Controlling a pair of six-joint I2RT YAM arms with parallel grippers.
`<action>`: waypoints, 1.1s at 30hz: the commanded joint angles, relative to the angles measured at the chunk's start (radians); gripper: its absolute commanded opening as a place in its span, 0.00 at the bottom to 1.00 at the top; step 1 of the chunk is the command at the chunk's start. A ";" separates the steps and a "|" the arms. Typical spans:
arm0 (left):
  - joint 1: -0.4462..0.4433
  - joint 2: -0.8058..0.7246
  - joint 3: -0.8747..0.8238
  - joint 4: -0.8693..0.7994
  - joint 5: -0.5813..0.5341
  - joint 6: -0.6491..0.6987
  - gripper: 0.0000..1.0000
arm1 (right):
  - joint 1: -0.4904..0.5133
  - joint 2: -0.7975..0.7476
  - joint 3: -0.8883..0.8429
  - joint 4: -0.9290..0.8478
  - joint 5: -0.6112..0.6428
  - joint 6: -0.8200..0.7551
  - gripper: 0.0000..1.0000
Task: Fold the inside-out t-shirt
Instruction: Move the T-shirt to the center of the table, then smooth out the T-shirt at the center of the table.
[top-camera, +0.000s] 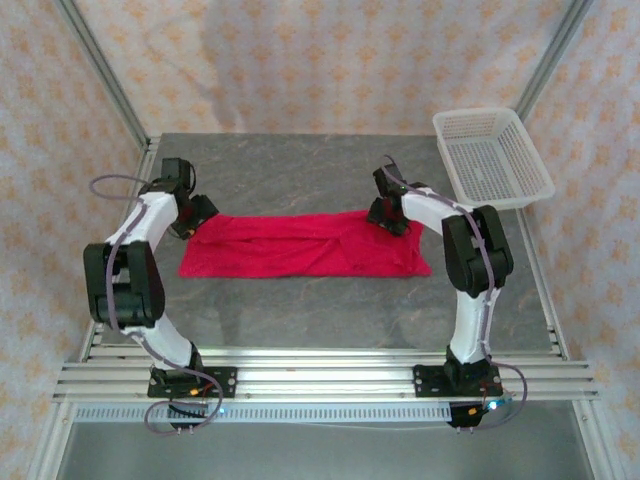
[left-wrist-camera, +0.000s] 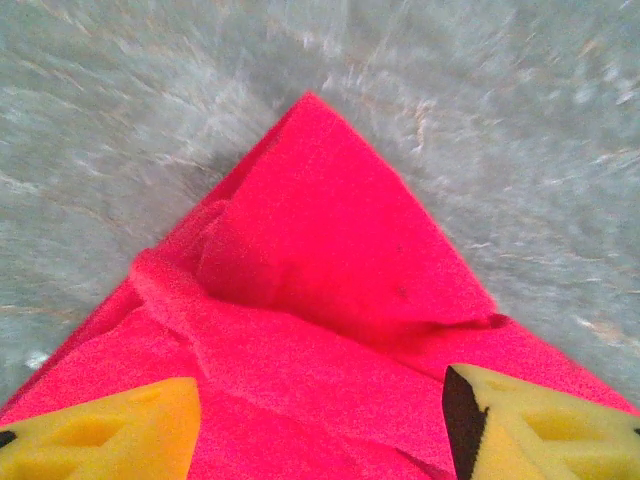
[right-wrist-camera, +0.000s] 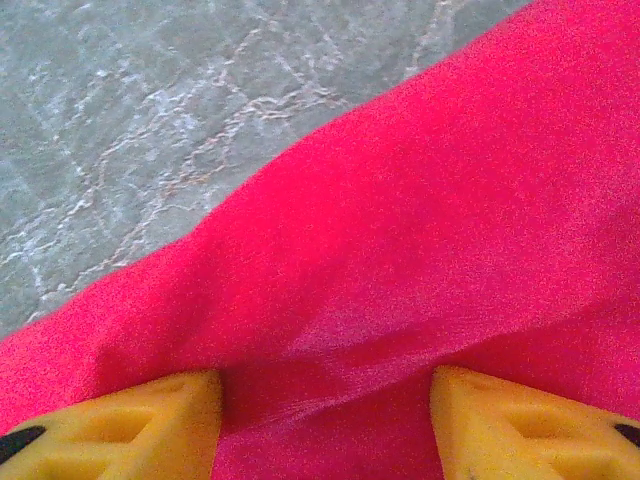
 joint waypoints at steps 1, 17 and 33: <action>0.003 -0.031 -0.037 -0.028 -0.086 0.016 0.67 | -0.004 -0.005 0.087 -0.071 -0.020 -0.072 0.57; 0.016 0.202 0.130 -0.083 -0.175 0.027 0.46 | 0.088 -0.187 0.063 -0.095 -0.085 -0.038 0.59; 0.013 0.335 0.439 -0.166 -0.187 0.007 0.00 | 0.089 -0.125 0.030 -0.096 -0.060 -0.036 0.58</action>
